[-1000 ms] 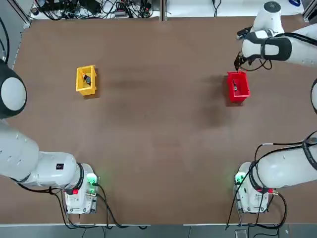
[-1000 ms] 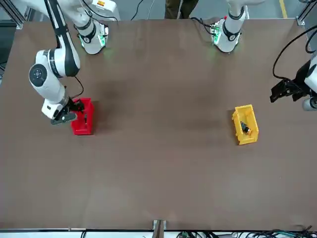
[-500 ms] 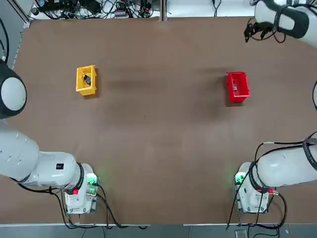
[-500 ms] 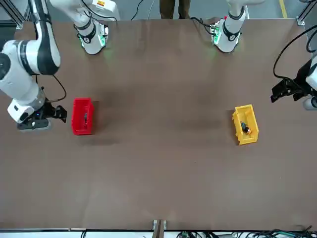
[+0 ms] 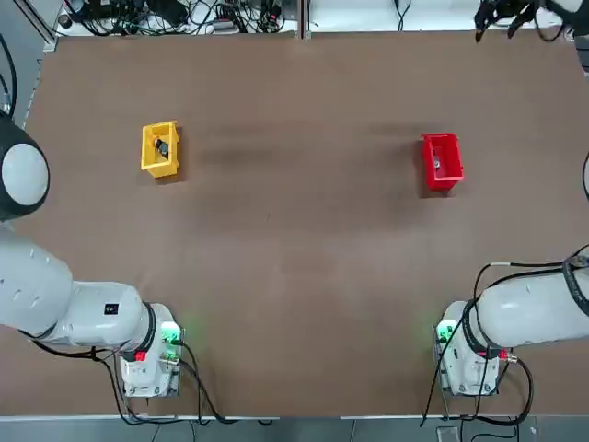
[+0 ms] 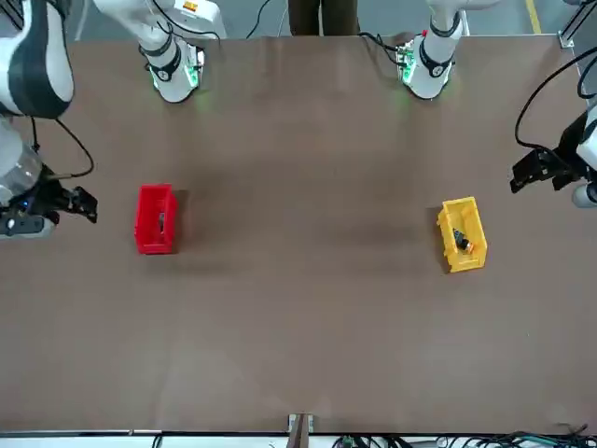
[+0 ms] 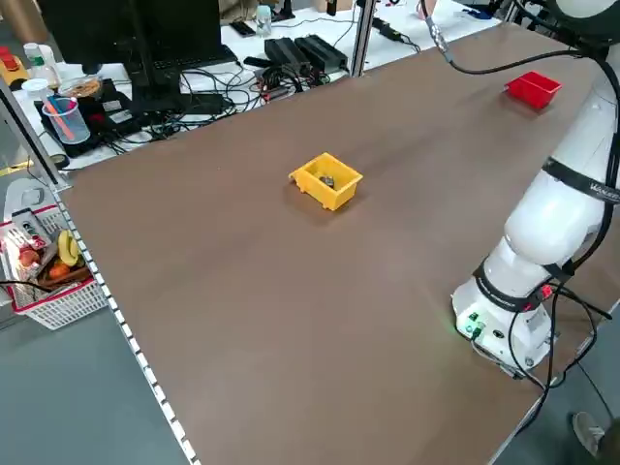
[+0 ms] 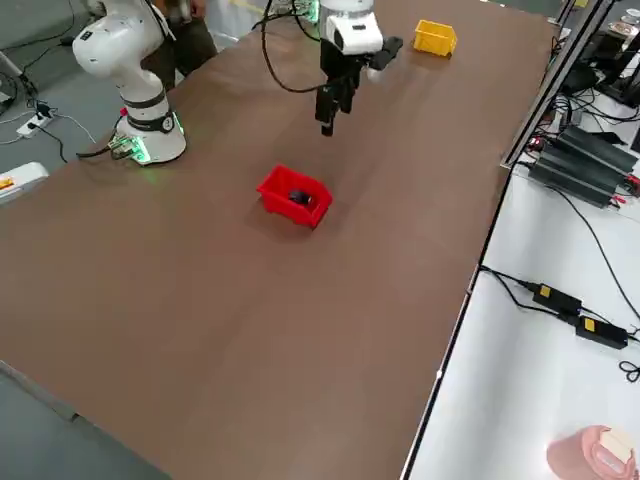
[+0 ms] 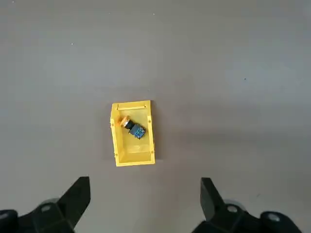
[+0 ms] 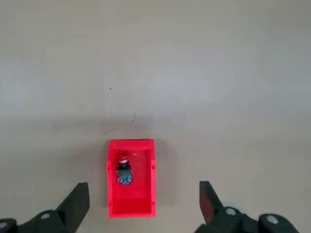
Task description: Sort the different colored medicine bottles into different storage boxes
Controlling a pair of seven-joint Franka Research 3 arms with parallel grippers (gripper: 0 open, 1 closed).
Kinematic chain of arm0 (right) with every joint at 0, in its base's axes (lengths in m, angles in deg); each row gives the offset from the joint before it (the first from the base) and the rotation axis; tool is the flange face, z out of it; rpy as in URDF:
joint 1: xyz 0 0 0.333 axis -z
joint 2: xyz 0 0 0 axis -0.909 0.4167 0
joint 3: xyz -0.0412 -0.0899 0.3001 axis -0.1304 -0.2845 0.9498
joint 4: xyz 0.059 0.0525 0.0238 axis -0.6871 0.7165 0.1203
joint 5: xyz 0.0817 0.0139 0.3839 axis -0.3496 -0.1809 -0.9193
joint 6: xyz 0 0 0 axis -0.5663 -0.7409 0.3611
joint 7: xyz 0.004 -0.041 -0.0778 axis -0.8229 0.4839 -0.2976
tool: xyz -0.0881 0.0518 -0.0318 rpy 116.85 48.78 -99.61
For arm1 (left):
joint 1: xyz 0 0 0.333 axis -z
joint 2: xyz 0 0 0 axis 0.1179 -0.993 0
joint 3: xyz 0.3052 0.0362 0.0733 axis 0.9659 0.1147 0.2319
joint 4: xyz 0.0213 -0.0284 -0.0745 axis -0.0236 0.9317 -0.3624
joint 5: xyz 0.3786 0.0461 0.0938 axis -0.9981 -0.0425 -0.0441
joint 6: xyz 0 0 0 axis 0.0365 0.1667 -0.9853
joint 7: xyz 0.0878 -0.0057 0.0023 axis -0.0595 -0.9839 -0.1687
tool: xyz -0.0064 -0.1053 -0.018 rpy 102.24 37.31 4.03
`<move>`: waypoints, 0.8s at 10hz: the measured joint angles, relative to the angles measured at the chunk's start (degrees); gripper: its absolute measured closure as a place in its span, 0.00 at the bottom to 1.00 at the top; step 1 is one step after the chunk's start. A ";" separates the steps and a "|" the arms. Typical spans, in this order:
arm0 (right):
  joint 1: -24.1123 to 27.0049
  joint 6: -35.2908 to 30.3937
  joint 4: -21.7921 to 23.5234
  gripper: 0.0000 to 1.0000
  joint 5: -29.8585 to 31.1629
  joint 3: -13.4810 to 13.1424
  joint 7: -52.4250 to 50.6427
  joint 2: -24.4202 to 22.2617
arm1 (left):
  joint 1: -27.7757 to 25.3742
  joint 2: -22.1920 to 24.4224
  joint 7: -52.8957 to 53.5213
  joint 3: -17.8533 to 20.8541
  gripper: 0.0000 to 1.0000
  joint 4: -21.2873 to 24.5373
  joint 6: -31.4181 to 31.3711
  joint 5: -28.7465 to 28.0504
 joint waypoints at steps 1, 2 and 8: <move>-0.04 -4.58 -3.10 0.00 -0.11 0.37 1.94 -0.05 | 0.01 0.00 0.00 0.00 0.00 0.00 0.00 0.00; -0.26 -7.60 -5.14 0.00 -0.12 0.84 3.02 -0.07 | 0.06 0.00 0.00 -0.01 0.00 0.00 0.00 0.00; -3.34 -9.82 -7.43 0.00 -0.08 1.36 8.93 -0.06 | 0.17 0.00 -0.07 -0.02 0.00 -0.81 0.00 0.00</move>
